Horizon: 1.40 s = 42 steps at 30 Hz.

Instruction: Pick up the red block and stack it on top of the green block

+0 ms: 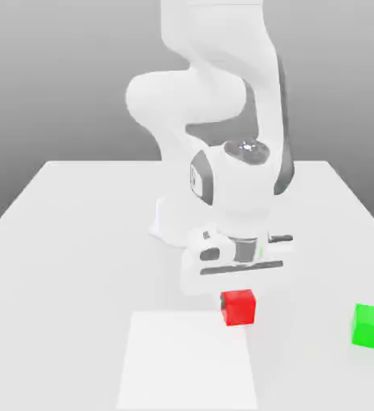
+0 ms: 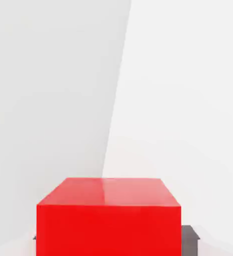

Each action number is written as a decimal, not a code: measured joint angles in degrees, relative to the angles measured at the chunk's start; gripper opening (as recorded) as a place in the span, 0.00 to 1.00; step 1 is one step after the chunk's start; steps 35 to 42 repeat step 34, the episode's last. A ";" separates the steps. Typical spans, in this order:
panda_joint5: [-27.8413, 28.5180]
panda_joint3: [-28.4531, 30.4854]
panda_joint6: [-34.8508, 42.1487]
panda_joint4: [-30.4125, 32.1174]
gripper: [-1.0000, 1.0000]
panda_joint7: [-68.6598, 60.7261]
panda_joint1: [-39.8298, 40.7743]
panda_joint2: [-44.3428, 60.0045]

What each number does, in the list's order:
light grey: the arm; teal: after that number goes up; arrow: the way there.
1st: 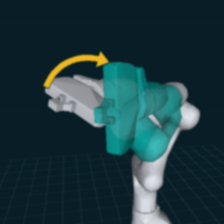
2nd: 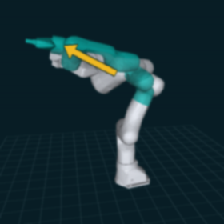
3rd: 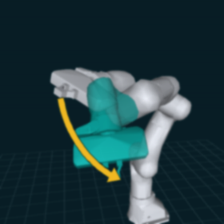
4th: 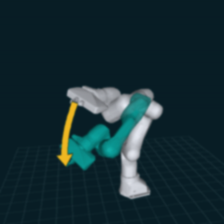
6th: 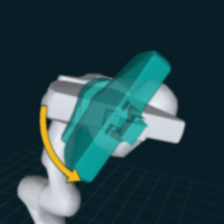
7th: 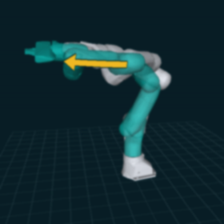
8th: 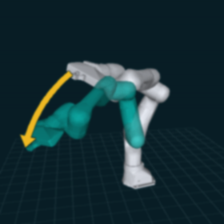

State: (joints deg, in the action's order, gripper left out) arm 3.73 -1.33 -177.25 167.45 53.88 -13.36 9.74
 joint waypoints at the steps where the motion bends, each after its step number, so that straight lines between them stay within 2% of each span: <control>1: -0.13 -0.23 0.45 0.05 0.00 -0.14 0.21 -0.51; 7: -4.42 -1.93 9.64 1.43 0.00 -3.31 0.69 -11.12; 11: -3.50 -2.57 15.37 0.75 0.00 -2.74 -0.02 -16.17; 18: 1.20 -7.36 21.43 -10.00 0.00 -0.67 -5.89 -11.49; 25: -0.31 -11.47 27.09 -21.30 0.00 -2.86 -13.68 -5.58; 27: -0.19 -12.01 26.65 -23.40 0.00 -2.96 -14.60 -2.98; 30: 2.61 -10.72 21.90 -24.29 0.00 -0.99 -15.65 2.82; 31: 3.62 -10.01 20.12 -24.44 1.00 -0.26 -16.18 4.80; 42: 3.62 -10.01 20.12 -24.44 1.00 -0.26 -16.18 4.80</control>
